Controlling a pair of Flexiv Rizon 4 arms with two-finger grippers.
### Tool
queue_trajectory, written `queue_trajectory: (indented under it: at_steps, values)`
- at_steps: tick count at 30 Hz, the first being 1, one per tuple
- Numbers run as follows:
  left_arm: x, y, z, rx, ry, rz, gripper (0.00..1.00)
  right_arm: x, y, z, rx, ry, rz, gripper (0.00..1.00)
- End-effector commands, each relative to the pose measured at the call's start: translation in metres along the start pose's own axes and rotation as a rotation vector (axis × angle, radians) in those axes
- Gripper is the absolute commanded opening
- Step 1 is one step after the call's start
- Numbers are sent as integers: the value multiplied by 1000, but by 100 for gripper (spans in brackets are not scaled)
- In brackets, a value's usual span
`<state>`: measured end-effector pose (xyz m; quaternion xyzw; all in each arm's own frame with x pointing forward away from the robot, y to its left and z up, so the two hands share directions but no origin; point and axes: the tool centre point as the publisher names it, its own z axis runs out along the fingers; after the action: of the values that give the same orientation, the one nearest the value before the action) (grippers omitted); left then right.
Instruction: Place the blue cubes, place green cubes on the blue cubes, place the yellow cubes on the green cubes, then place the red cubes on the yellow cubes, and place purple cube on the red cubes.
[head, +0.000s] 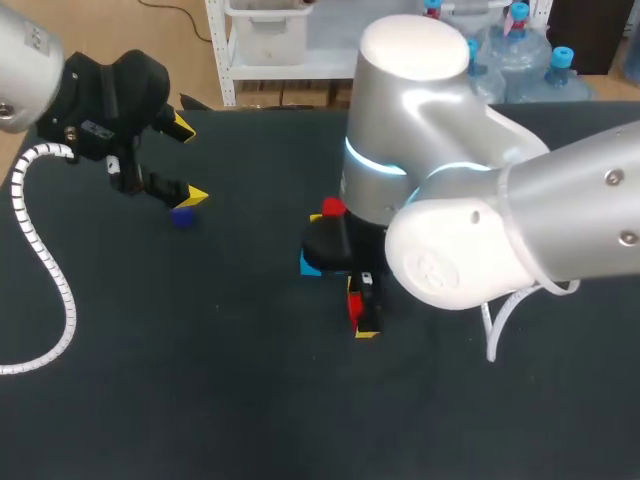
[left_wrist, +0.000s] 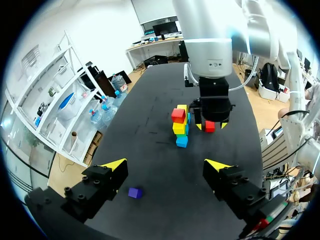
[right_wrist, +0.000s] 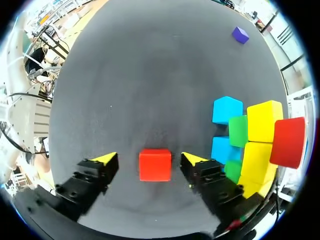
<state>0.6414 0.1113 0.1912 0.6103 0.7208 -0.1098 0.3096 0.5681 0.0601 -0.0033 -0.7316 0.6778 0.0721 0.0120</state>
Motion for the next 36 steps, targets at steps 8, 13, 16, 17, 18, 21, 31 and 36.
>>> queue_trajectory:
  at_steps: [8, 13, 16, 17, 18, 21, 31, 36]
  values:
    - [1, 0, 0, 0, -2, 1, 100, 5, 1, 2, -7, -4, -13, 100]
    - [1, 0, 0, 0, -2, 1, 100, 5, 4, 2, -13, -5, -19, 100]
    - [1, 0, 0, 0, -2, 1, 100, 6, 7, 2, -16, -6, -21, 100]
    - [1, 0, 0, 0, -2, 1, 100, 6, 8, 2, -17, -7, -20, 100]
    - [1, 0, 0, 0, -2, 1, 100, 6, 9, 3, -19, -7, -20, 100]
    - [1, 0, 0, 0, -2, 1, 100, 7, 12, 3, -23, -6, -19, 100]
    - [1, 0, 0, 0, -2, 1, 100, 6, 10, 6, -30, 4, -25, 100]
    - [1, 0, 0, 0, -2, 1, 100, 5, 8, 6, -31, 10, -32, 100]
